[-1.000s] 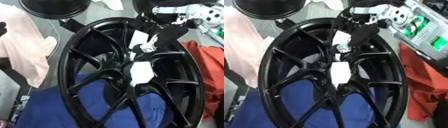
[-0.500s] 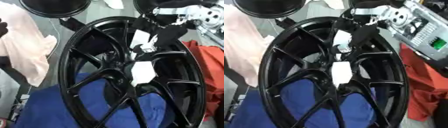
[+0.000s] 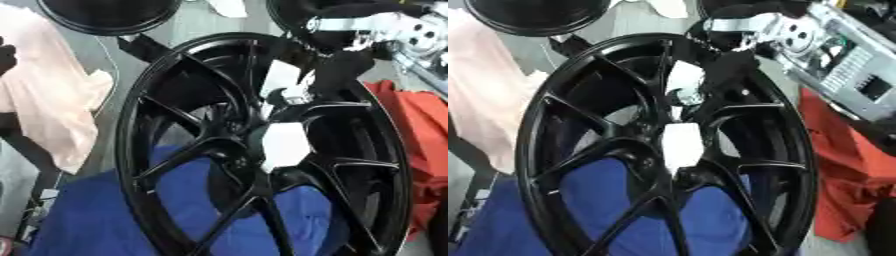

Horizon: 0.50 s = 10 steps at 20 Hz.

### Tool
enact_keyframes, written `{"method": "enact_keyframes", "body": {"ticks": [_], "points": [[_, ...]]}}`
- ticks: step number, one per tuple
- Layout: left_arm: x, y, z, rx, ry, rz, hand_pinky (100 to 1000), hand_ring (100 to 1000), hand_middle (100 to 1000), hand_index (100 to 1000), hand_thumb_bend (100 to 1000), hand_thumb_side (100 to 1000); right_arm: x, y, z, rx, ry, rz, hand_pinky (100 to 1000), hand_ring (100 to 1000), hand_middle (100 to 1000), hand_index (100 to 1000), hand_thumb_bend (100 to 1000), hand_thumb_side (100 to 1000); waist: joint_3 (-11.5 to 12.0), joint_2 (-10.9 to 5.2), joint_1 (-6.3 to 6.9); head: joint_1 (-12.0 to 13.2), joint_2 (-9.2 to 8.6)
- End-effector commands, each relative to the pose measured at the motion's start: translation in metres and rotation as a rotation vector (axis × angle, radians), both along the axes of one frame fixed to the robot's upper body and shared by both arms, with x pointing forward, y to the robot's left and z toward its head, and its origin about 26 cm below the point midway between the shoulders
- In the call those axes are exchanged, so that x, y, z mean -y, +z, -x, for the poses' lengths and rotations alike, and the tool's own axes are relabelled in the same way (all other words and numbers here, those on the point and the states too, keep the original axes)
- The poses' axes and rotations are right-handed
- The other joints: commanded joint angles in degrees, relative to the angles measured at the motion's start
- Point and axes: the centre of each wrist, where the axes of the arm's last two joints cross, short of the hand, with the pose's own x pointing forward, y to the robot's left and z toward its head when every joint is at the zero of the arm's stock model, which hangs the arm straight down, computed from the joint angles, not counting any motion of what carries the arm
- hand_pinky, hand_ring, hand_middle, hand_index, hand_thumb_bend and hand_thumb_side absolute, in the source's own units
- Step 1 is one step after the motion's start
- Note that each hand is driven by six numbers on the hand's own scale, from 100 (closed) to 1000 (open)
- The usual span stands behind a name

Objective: Pull the pin out of the wheel hub.

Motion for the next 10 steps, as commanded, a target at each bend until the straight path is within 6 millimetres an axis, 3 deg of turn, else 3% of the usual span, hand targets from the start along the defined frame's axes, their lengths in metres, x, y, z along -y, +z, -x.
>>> {"method": "enact_keyframes", "body": {"ticks": [1,7,10], "points": [[0.0008,0.0068,0.0017,0.024,-0.005,-0.018,840,732,658,761,160,782,0.0039,0.0102,0.0018,0.016,-0.025,0.004,667,641,649,781,478,324,0.0,-0.87,0.61,-0.1,-0.78],[0.0007,0.0069,0.0016,0.025,-0.005,-0.019,840,731,657,761,159,782,0.0040,0.0090,-0.0002,0.006,-0.036,0.007,646,617,623,761,466,322,0.1,-0.76,0.65,-0.3,-0.87],[0.0008,0.0068,0.0016,0.026,-0.005,-0.020,841,731,658,761,159,782,0.0052,0.0074,-0.0024,0.000,-0.042,0.011,661,634,654,782,483,324,0.2,-0.68,0.63,-0.3,-0.93]]}}
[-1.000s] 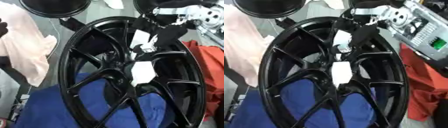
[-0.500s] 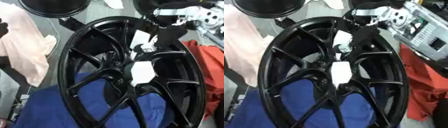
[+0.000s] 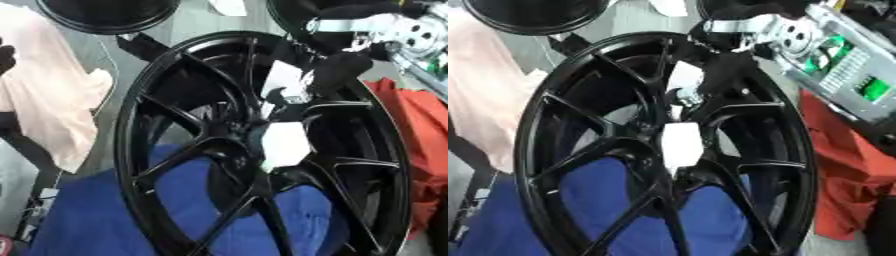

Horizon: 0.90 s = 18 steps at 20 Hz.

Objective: Pull the pin out of the wheel hub.

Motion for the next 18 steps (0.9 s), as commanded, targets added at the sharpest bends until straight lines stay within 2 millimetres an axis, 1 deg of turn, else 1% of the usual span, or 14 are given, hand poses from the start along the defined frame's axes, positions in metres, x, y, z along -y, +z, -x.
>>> {"method": "enact_keyframes", "body": {"ticks": [1,11,18], "points": [[0.0008,0.0069,0.0016,0.027,-0.006,-0.017,841,731,658,761,159,782,0.0056,0.0081,-0.0009,0.012,-0.027,0.011,662,636,657,785,491,324,0.0,-0.81,0.57,-0.2,-0.96],[0.0019,0.0069,0.0014,0.030,-0.011,-0.025,842,731,659,761,157,782,0.0091,0.0054,-0.0070,0.008,-0.059,0.039,658,635,661,782,502,327,-0.1,-0.60,0.62,-0.2,-1.09],[0.0024,0.0069,0.0012,0.030,-0.016,-0.027,843,731,659,761,157,781,0.0098,0.0061,-0.0080,0.006,-0.066,0.030,640,614,640,762,475,316,-0.1,-0.55,0.73,-0.2,-1.17]]}}
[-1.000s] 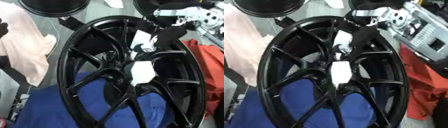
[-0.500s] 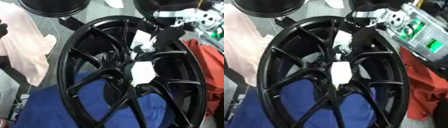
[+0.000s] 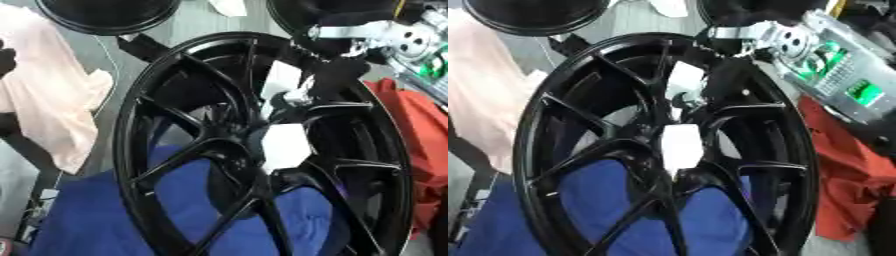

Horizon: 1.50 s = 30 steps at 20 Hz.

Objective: Pull the pin out of the wheel hub.

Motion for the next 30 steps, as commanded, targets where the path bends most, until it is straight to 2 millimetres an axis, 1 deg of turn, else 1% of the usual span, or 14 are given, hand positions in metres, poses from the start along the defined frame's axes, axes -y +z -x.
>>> {"method": "enact_keyframes", "body": {"ticks": [1,7,10,17,18,21,26,30], "points": [[0.0021,0.0062,0.0015,0.025,-0.011,-0.015,843,731,659,761,157,781,0.0046,0.0108,0.0007,0.012,-0.026,-0.007,638,611,635,757,471,309,-0.1,-0.88,0.62,-0.1,-0.74],[0.0024,0.0057,0.0015,0.023,-0.013,-0.015,843,731,659,761,158,781,0.0043,0.0109,0.0005,0.018,-0.031,-0.031,614,578,593,718,426,277,-0.2,-0.95,0.56,0.0,-0.84],[0.0022,0.0054,0.0016,0.021,-0.013,-0.013,844,731,659,761,159,782,0.0035,0.0104,0.0008,0.017,-0.029,-0.042,606,572,572,701,407,275,-0.2,-0.95,0.54,0.0,-0.84],[0.0023,0.0048,0.0017,0.019,-0.012,-0.011,844,731,659,761,160,783,0.0027,0.0099,0.0001,0.026,-0.043,-0.068,583,555,510,647,387,241,0.0,-0.82,0.36,0.0,-0.94],[0.0023,0.0048,0.0017,0.018,-0.012,-0.011,844,730,659,761,160,783,0.0028,0.0100,-0.0003,0.029,-0.047,-0.074,570,544,485,617,372,223,0.0,-0.80,0.35,0.0,-0.95],[0.0021,0.0045,0.0018,0.017,-0.010,-0.009,845,730,659,761,160,784,0.0027,0.0103,-0.0008,0.037,-0.055,-0.096,556,529,448,577,331,199,0.1,-0.79,0.32,0.0,-0.88],[0.0018,0.0042,0.0020,0.015,-0.009,-0.007,845,730,659,761,161,783,0.0026,0.0109,0.0008,0.054,-0.054,-0.115,550,519,413,551,295,135,0.0,-0.90,0.23,0.1,-0.81],[0.0018,0.0040,0.0020,0.013,-0.008,-0.007,845,730,659,761,161,784,0.0060,0.0109,0.0062,0.066,-0.049,-0.123,544,512,394,535,278,135,0.1,-0.98,0.13,0.3,-0.96]]}}
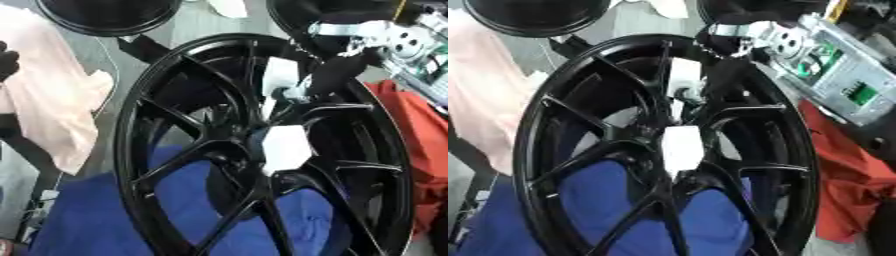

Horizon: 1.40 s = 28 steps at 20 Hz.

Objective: Pull the pin out of the wheel hub.

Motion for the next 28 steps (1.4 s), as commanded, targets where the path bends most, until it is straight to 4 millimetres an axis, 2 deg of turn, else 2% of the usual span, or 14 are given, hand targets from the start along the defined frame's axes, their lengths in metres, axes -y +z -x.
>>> {"method": "enact_keyframes", "body": {"ticks": [1,16,25,26,27,28], "points": [[0.001,0.006,0.002,0.017,-0.002,-0.012,846,730,659,761,161,783,0.009,0.015,0.006,0.044,-0.015,-0.013,544,511,392,533,276,134,0.0,-1.08,0.35,0.3,-0.67],[-0.001,0.004,0.002,0.013,0.005,-0.004,847,730,660,761,163,780,0.004,0.024,0.016,0.077,0.015,-0.030,538,499,361,501,275,111,-0.3,-2.05,0.36,0.5,-0.56],[-0.001,0.004,0.002,0.012,0.002,0.000,847,730,661,756,165,775,0.007,0.038,0.018,0.121,0.024,-0.052,532,487,349,489,258,100,-0.6,-2.78,0.43,0.5,-0.63],[-0.001,0.004,0.002,0.012,0.002,0.001,847,730,661,755,174,784,0.008,0.040,0.018,0.125,0.024,-0.057,531,487,348,489,210,150,-0.7,-2.90,0.44,0.5,-0.62],[-0.001,0.004,0.002,0.012,0.003,0.001,847,731,661,755,164,773,0.008,0.042,0.017,0.129,0.024,-0.061,530,485,347,488,253,100,-0.7,-3.01,0.46,0.5,-0.60],[-0.001,0.005,0.002,0.012,0.003,0.002,848,731,661,755,164,772,0.009,0.044,0.017,0.133,0.024,-0.067,527,483,345,486,247,100,-0.7,-3.15,0.49,0.5,-0.57]]}}
